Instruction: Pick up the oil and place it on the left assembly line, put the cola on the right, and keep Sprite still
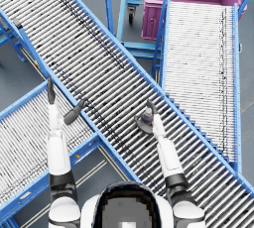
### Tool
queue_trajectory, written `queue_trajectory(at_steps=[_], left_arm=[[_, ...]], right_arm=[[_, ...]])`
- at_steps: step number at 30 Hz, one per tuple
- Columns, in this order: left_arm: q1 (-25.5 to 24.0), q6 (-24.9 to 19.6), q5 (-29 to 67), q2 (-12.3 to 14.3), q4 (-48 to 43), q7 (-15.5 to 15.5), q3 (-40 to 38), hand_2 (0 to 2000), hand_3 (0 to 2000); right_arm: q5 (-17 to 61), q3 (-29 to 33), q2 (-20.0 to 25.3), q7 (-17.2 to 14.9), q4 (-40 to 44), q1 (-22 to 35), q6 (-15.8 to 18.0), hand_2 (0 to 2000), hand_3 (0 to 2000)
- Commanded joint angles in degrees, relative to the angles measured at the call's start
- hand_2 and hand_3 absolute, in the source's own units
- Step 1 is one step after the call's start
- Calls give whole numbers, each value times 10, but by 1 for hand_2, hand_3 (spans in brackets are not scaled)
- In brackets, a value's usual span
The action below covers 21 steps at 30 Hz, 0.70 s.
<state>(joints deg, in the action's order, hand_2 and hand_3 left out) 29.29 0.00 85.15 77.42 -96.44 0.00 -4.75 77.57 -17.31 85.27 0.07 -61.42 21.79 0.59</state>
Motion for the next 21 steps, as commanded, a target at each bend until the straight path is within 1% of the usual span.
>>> queue_trajectory(at_steps=[1, 2, 3, 4, 5, 7, 8, 10, 11, 12, 13, 14, 15, 16, 18, 20, 21], left_arm=[[12, 0, 0, 0, -6, 0, -12, 0, 0], [13, 0, 0, 0, -10, 0, -14, 0, 0], [15, 0, 0, 0, -13, 0, -15, 0, 0], [18, 0, 0, 0, -20, 0, -16, 0, 0], [18, 0, 0, 1, -23, 0, -19, 0, 0], [19, 0, 0, 1, -26, 0, -21, 0, 0], [16, 0, 0, 2, -29, 0, -22, 0, 0], [16, 0, 0, 3, -35, 0, -22, 0, 0], [16, 0, 0, 3, -38, 0, -25, 0, 0], [21, 0, 0, 2, -37, 0, -29, 0, 0], [23, 0, 0, 2, -40, 0, -30, 0, 0], [21, 0, 0, 3, -44, 0, -26, 0, 0], [22, 0, 0, 3, -49, 0, -21, 0, 0], [24, 0, 0, 3, -54, 0, -18, 0, 0], [28, 0, 0, 4, -62, 0, -20, 0, 0], [32, 0, 0, 4, -68, 0, -12, 0, 0], [33, 0, 0, 4, -68, 0, -10, 0, 0]], right_arm=[[0, -2, 13, 0, 56, 35, 1, 2000, 1307], [0, 0, 15, 2, 64, 40, 9, 2000, 1633], [0, -12, 17, 4, 73, 46, 15, 2000, 1960], [0, -22, 22, 6, 93, 57, 10, 2000, 2000], [0, -24, 24, 8, 111, 62, 8, 2000, 2000], [0, -17, 25, 11, 111, 67, 10, 2000, 2000], [0, -23, 28, 11, 131, 74, 7, 2000, 2000], [0, -31, 39, 12, 195, 104, 18, 2000, 2000], [0, -28, 35, 13, 182, 98, 26, 2000, 2000], [0, -8, 25, 13, 103, 73, 31, 2000, 2000], [0, 35, 22, 9, 15, 57, 29, 2000, 2000], [1, 78, 25, 5, -54, 57, 25, 2000, 2000], [1, 126, 29, 2, -120, 80, 28, 2000, 2000], [1, 157, 29, -1, -164, 103, 29, 2000, 2000], [0, 206, 19, -3, -228, 158, 37, 2000, 2000], [0, 249, 2, -3, -236, 193, 40, 2000, 2000], [0, 267, -3, -3, -220, 202, 39, 2000, 2000]])
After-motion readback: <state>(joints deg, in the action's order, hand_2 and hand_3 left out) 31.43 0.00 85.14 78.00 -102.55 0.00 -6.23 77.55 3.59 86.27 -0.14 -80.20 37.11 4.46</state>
